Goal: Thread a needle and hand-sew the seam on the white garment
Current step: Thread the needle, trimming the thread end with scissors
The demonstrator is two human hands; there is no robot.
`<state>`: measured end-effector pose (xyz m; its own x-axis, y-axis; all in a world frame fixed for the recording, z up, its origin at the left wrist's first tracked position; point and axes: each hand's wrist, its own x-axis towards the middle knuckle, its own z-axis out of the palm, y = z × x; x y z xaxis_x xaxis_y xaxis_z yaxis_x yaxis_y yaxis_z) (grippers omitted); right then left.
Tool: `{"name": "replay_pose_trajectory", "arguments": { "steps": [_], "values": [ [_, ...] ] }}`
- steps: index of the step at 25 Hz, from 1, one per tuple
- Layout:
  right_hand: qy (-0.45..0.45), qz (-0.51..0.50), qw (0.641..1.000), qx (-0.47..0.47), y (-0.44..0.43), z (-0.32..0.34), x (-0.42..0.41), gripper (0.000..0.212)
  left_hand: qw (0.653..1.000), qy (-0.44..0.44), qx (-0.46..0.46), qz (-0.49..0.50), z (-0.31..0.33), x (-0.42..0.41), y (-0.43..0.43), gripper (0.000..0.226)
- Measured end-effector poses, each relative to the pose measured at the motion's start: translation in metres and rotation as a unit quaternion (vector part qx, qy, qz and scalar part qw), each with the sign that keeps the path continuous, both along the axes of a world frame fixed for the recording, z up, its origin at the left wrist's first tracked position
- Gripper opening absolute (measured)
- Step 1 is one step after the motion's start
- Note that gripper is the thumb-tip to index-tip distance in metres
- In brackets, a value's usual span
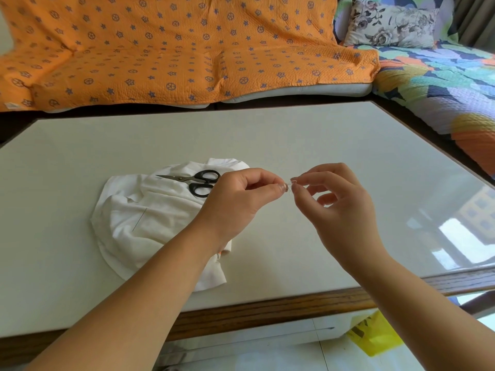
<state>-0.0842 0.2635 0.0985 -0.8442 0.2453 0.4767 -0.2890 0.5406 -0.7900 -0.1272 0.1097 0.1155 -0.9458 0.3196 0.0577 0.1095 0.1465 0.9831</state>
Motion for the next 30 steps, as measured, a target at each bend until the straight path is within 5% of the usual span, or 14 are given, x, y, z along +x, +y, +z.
{"name": "replay_pose_trajectory", "arguments": {
  "steps": [15, 25, 30],
  "values": [
    [-0.137, 0.066, 0.964, -0.216, 0.004, 0.009, -0.001, 0.012, 1.000, 0.011, -0.016, -0.004, 0.002, -0.002, -0.003, 0.010],
    [-0.223, 0.198, 0.872, -0.388, 0.013, 0.009, -0.008, 0.015, 0.999, 0.008, -0.005, -0.040, 0.004, -0.001, -0.002, 0.005],
    [-0.263, 0.192, 0.874, -0.360, 0.020, 0.010, -0.011, 0.033, 1.000, 0.017, -0.008, -0.021, 0.005, -0.002, -0.003, 0.005]
  ]
}}
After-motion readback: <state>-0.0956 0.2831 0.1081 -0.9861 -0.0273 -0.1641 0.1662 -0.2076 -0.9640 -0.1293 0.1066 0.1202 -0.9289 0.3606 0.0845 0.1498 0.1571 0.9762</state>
